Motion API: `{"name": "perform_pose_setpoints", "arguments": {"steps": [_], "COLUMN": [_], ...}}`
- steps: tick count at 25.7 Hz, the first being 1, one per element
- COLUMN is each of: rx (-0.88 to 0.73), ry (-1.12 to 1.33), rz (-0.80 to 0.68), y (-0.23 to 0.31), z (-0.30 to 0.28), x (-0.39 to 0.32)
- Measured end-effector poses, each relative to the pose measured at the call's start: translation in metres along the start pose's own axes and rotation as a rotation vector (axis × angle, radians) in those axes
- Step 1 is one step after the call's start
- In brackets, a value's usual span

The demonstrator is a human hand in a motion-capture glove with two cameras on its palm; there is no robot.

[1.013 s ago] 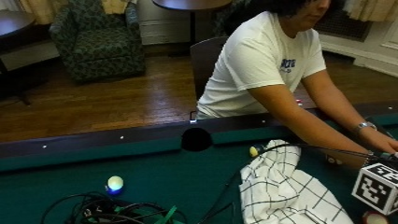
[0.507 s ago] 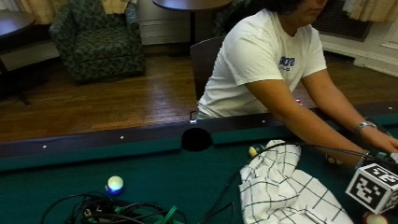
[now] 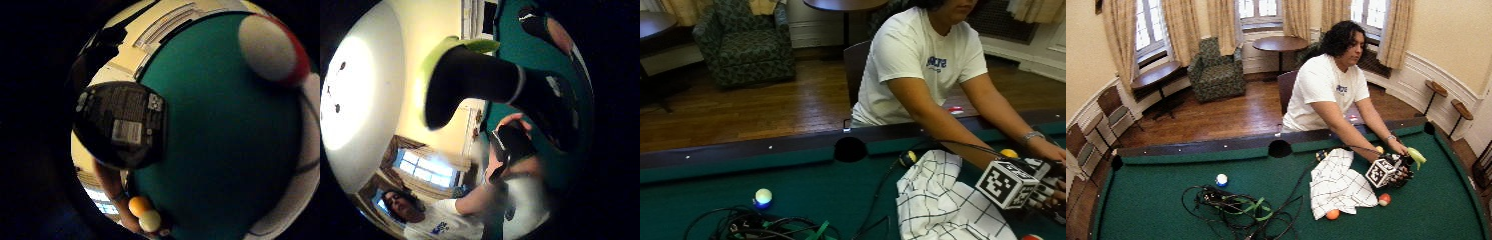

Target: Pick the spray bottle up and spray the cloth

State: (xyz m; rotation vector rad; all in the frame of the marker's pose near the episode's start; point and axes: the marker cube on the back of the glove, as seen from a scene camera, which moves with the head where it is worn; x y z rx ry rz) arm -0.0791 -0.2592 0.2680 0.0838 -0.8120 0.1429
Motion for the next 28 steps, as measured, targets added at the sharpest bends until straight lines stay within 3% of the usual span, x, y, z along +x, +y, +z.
{"name": "perform_pose_setpoints", "arguments": {"steps": [9, 16, 24, 28], "rx": [-0.073, -0.253, -0.327, -0.337], "ry": [0.415, 0.687, 0.816, 0.809], "rz": [-0.144, -0.261, -0.464, -0.497], "y": [0.028, 0.079, 0.148, 0.167], "z": [-0.084, -0.123, -0.144, -0.146], "x": [0.000, -0.021, -0.047, -0.051]}}
